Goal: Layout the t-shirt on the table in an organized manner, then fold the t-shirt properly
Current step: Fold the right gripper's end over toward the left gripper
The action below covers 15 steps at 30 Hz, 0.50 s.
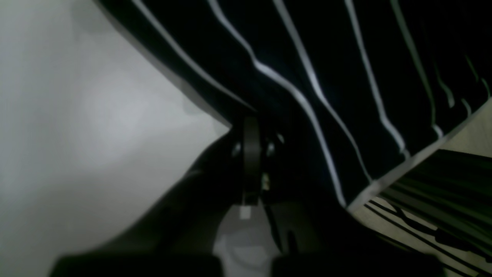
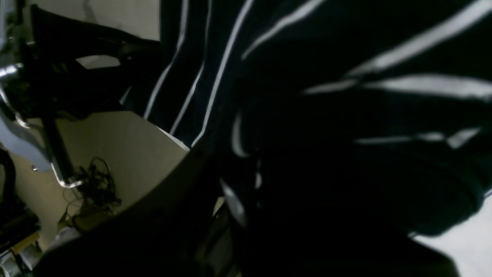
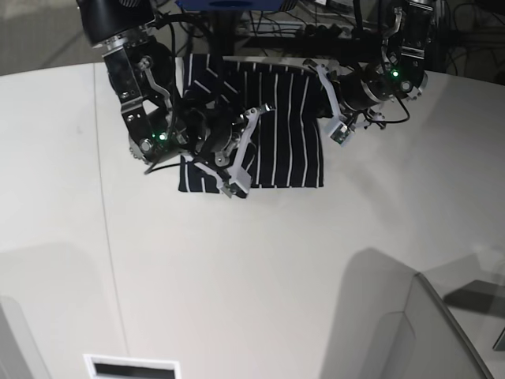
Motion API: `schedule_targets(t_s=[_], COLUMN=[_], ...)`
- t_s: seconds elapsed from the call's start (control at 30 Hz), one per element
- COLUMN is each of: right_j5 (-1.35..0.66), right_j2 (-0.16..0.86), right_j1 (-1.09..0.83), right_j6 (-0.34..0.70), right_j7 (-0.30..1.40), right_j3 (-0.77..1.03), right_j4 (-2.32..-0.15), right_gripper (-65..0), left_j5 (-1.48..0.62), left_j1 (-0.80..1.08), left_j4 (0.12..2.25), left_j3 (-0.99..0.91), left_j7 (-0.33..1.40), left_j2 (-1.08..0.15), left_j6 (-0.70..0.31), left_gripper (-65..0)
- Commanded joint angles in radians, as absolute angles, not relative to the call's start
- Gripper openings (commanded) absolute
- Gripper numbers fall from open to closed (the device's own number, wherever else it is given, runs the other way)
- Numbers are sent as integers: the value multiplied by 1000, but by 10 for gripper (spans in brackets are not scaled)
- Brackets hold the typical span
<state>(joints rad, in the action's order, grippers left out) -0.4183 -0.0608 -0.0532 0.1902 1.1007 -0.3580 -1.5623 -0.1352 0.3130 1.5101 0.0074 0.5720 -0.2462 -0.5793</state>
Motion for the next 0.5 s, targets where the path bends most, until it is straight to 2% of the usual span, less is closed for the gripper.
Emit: schedule_targets(t_s=[0.0,0.17,0.23,0.47], right_j5=[-438,-440,-440,-441], right_j2=[-70,-74,-76,-76], right_j1=[-28,-18,-16,-13], right_j6=[191,191,191,197], right_j7=[1089,1092,1092,1087], right_j3=[-361,-361,-361,-361], right_j4=[-1577,-1577,-1570,-1543], right_gripper=[-641,-633,-596,-293], left_j5=[-148,-148,-148,-150], left_j1=[308,303,302,302], left_j4=[1529,1524,1524,1531], left_j3=[4,4,4,-10], left_j7=[556,556,556,556], left_j2=[-251,-251,-251,-255], left_j6=[-585,-585,-585,-585], left_gripper=[-650,-650,-650,-650])
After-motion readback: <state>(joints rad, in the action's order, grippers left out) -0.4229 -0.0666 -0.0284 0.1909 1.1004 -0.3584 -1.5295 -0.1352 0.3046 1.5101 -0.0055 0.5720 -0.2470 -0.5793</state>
